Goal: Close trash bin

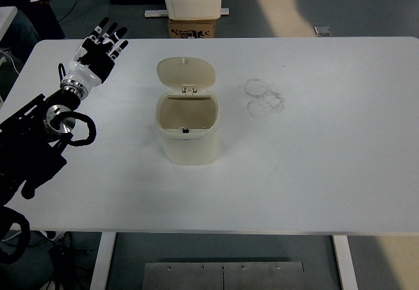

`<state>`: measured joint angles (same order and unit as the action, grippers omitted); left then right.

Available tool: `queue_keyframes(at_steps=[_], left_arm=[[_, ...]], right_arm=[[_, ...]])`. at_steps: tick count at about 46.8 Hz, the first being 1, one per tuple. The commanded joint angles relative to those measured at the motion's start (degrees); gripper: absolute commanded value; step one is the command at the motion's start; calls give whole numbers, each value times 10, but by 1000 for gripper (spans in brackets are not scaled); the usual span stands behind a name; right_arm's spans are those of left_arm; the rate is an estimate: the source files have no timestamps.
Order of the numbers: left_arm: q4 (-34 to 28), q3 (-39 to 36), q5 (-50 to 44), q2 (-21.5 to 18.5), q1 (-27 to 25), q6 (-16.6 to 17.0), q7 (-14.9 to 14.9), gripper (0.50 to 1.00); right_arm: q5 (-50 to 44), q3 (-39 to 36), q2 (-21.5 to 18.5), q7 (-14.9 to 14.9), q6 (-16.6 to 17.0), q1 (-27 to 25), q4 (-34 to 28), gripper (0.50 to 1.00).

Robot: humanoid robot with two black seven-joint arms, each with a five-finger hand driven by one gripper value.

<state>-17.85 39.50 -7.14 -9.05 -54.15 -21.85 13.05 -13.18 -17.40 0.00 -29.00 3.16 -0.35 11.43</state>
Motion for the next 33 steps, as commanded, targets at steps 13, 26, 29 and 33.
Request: queue_keyframes(at_steps=[13, 26, 29, 33], left_arm=[[0, 1, -1, 0, -1, 14, 0, 1000], [0, 1, -7, 0, -10, 14, -2, 1000], [0, 1, -6, 1, -10, 14, -2, 1000], [0, 1, -6, 1, -10, 14, -2, 1000]], right_arm=[[0, 0, 0, 0, 0, 0, 0, 991], [0, 0, 0, 0, 0, 0, 0, 991], [0, 0, 0, 0, 0, 0, 0, 991], [0, 0, 0, 0, 0, 0, 0, 991]])
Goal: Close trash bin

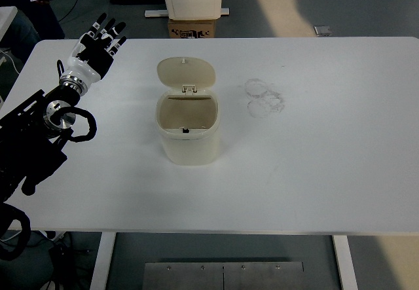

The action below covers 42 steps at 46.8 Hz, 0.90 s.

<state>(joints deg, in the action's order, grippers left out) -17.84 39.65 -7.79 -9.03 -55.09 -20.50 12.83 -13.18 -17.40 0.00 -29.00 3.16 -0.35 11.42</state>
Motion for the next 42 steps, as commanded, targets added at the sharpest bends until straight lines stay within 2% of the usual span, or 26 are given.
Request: queue_keyframes(at_steps=[1, 19, 42], left_arm=[[0, -1, 1, 1, 0, 0, 0, 1000], [-3, -1, 1, 2, -1, 1, -1, 1000], [-31, -1, 1, 0, -11, 24, -3, 1000]], right_arm=[[0, 0, 0, 0, 0, 0, 0, 991], [0, 0, 0, 0, 0, 0, 0, 991], [0, 0, 0, 0, 0, 0, 0, 991]])
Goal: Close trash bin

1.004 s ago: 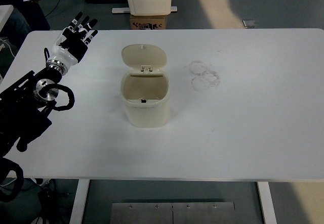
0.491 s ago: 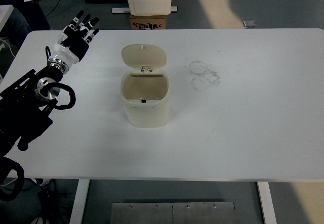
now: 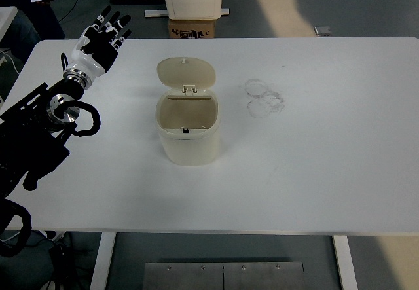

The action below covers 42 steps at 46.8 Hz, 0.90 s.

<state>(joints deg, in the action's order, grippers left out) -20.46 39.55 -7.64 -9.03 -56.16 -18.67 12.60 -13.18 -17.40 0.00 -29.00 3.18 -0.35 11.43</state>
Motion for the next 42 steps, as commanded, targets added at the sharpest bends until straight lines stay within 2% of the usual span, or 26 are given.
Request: queue_keyframes(at_steps=[1, 7, 15, 23, 29, 36, 38, 42], left_arm=[[-5, 0, 0, 0, 0, 7, 0, 1000], [-31, -2, -1, -3, -3, 24, -1, 1000], [-89, -21, -1, -45, -25, 57, -7, 1000], [-171, -93, 1, -111, -49, 54, -61, 1000], [-246, -137, 1, -160, -67, 57, -65, 1000], [-278, -210, 1, -189, -116, 58, -69, 1000], [-288, -243, 2, -196, -132, 58, -80, 1000], [-298, -294, 2, -207, -161, 57, -123, 1000]], right_arm=[[0, 0, 0, 0, 0, 0, 0, 991], [0, 0, 0, 0, 0, 0, 0, 991], [0, 0, 0, 0, 0, 0, 0, 991], [0, 0, 0, 0, 0, 0, 0, 991], [0, 0, 0, 0, 0, 0, 0, 991], [0, 0, 0, 0, 0, 0, 0, 991], [0, 0, 0, 0, 0, 0, 0, 991], [0, 0, 0, 0, 0, 0, 0, 991]])
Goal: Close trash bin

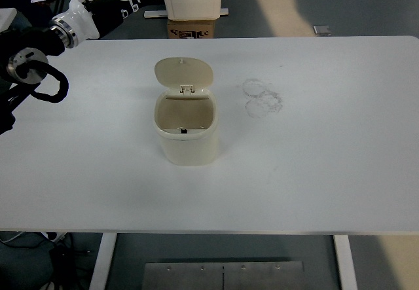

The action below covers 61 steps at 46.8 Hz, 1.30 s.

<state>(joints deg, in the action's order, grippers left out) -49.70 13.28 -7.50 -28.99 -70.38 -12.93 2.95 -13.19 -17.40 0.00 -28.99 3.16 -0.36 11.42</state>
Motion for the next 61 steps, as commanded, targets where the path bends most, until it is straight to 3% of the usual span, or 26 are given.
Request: queue_keyframes(at_steps=[1, 2, 4, 16, 26, 31, 36, 44, 51, 61], left_arm=[[-6, -32, 0, -7, -19, -1, -27, 1000], [-6, -50, 1, -15, -34, -3, -45, 1000], [-7, -62, 4, -24, -45, -6, -51, 1000], [-30, -132, 6, -61, -117, -42, -49, 1000], [-38, -212, 6, -58, -197, -53, -50, 1000], [-38, -274, 8, -54, -248, -94, -51, 1000], [-39, -289, 8, -41, -254, -140, -51, 1000], [-72, -329, 12, -37, -271, -182, -52, 1000], [-113, -372, 13, -36, -296, -184, -52, 1000], [-120, -379, 33, -32, -315, -188, -52, 1000]], right_arm=[[0, 0, 0, 0, 0, 0, 0, 991], [0, 0, 0, 0, 0, 0, 0, 991], [0, 0, 0, 0, 0, 0, 0, 991], [0, 0, 0, 0, 0, 0, 0, 991], [0, 0, 0, 0, 0, 0, 0, 991], [0, 0, 0, 0, 0, 0, 0, 991], [0, 0, 0, 0, 0, 0, 0, 991], [0, 0, 0, 0, 0, 0, 0, 991], [0, 0, 0, 0, 0, 0, 0, 991], [0, 0, 0, 0, 0, 0, 0, 991]])
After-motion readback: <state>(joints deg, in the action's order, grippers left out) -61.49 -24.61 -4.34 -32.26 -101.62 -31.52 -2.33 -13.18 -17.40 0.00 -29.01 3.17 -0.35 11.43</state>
